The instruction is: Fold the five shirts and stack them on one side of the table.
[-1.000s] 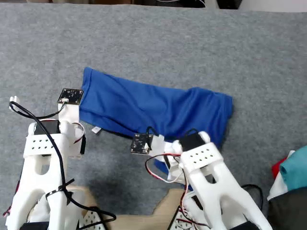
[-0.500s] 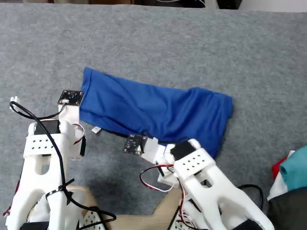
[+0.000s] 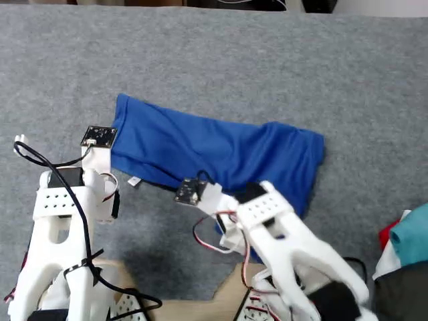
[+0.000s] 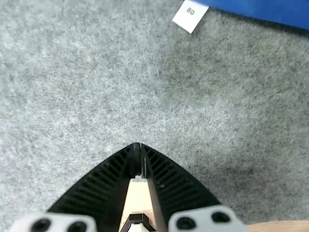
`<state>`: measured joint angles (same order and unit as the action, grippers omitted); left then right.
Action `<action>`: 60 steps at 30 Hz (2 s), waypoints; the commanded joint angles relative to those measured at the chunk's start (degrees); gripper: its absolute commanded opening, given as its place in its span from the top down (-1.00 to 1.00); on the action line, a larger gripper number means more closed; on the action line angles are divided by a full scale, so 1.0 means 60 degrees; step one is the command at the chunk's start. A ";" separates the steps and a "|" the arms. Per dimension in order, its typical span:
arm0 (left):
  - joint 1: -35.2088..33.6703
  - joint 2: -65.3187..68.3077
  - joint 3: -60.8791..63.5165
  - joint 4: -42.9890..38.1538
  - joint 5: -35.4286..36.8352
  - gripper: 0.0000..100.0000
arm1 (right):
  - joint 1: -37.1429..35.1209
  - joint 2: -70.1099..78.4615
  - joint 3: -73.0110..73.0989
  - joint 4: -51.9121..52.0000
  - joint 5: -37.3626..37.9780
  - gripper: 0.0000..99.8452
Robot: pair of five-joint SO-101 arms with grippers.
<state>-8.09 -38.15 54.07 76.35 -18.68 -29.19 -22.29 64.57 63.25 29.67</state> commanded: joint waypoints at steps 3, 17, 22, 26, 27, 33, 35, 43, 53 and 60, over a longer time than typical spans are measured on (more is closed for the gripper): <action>0.0029 -0.0212 -0.0059 0.0015 -0.0029 0.96 | 0.0198 0.2234 -0.0945 0.0308 -0.0073 0.67; -0.0029 -0.0212 -0.0103 0.0044 -0.0029 0.96 | 0.0198 0.1839 -0.0974 0.0308 -0.0029 0.99; -0.0044 -0.0212 -0.0103 0.0044 -0.0029 0.96 | 0.0227 0.1546 -0.0974 0.0308 -0.0059 0.99; -0.0059 -0.0212 -0.0073 0.0044 -0.0029 0.96 | 0.0447 0.1194 -0.1033 0.0308 -0.0073 0.99; -0.0059 -0.0212 -0.0059 0.0059 -0.0029 0.96 | 0.0652 0.1077 -0.1092 0.0308 -0.0059 0.99; 0.0000 -0.0212 -0.0044 0.0059 -0.0029 0.96 | 0.2440 0.0608 -0.2601 0.1201 -0.0015 0.99; 0.0015 -0.0212 -0.0059 0.0059 -0.0029 0.96 | 0.2850 0.0608 -0.3289 0.1612 -0.0015 0.99; 0.0015 -0.0212 -0.0044 0.0059 -0.0029 0.96 | 0.3685 0.0623 -0.4989 0.1875 0.0571 0.99; 0.0029 -0.0212 -0.0044 0.0059 -0.0029 0.96 | 0.3978 0.0842 -0.5546 0.1553 0.2037 0.99; 0.0029 -0.0212 -0.0029 0.0073 -0.0029 0.96 | 0.4212 0.2000 -0.6440 0.1480 0.2022 0.74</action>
<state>-8.09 -38.15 54.07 76.35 -18.68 -5.80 -12.00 31.16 73.19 42.51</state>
